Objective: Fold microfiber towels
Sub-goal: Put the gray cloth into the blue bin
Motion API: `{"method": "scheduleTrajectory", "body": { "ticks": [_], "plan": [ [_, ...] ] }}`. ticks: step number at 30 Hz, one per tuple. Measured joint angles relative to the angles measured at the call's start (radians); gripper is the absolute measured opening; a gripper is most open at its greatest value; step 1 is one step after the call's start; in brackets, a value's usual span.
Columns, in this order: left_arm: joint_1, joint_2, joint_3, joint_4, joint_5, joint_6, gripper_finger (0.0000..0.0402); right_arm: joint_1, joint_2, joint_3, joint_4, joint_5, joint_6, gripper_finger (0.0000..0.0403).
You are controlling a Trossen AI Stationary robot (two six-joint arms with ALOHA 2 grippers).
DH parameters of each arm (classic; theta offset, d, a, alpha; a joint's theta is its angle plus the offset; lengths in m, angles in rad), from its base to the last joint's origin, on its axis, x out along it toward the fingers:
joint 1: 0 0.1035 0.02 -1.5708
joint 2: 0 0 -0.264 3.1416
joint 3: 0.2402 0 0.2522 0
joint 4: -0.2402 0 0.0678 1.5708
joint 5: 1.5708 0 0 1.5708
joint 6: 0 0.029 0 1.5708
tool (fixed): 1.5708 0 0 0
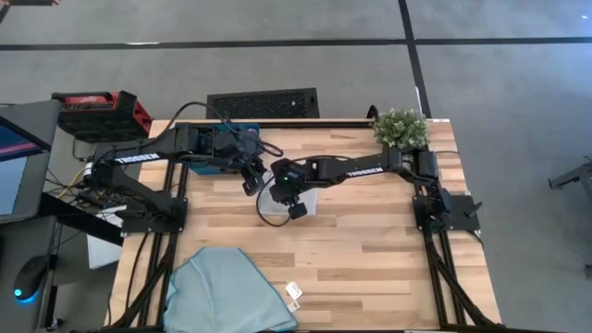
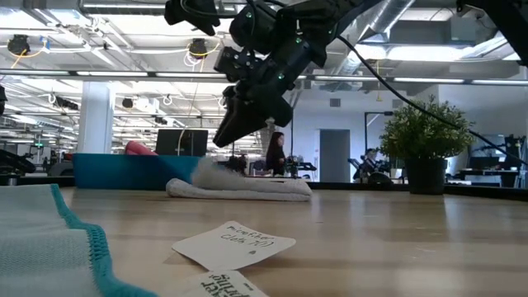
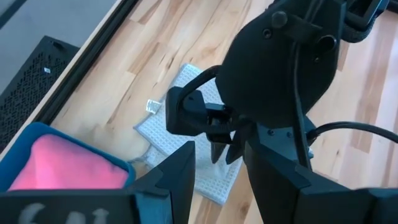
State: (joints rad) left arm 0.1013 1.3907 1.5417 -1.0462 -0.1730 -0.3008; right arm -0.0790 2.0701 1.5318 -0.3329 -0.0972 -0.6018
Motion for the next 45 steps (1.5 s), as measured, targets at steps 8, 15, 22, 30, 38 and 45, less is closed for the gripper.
{"method": "scheduleTrajectory", "body": {
  "ticks": [8,15,22,30,38,45],
  "plan": [
    [0.000,0.000,0.000,-0.038,0.000,-0.106,0.0132,0.015,-0.019,-0.003,-0.043,0.076,0.016,0.0209],
    [0.000,0.000,-0.014,-0.215,0.000,-0.349,0.0132,-0.019,-0.106,-0.002,-0.286,0.077,0.166,0.0226],
    [0.006,0.000,-0.153,-0.172,0.036,-0.459,0.0132,-0.077,-0.213,-0.001,-0.490,0.077,0.256,0.0224],
    [0.054,0.002,-0.431,0.196,0.206,-0.604,0.0132,-0.124,-0.353,-0.002,-0.540,0.077,0.288,0.0222],
    [0.060,0.002,-0.676,0.530,0.189,-0.755,0.0132,-0.126,-0.444,-0.002,-0.546,0.077,0.289,0.0221],
    [0.060,0.002,-0.804,0.639,0.081,-0.841,0.0132,-0.126,-0.481,-0.002,-0.547,0.078,0.289,0.0221]
  ]
}}
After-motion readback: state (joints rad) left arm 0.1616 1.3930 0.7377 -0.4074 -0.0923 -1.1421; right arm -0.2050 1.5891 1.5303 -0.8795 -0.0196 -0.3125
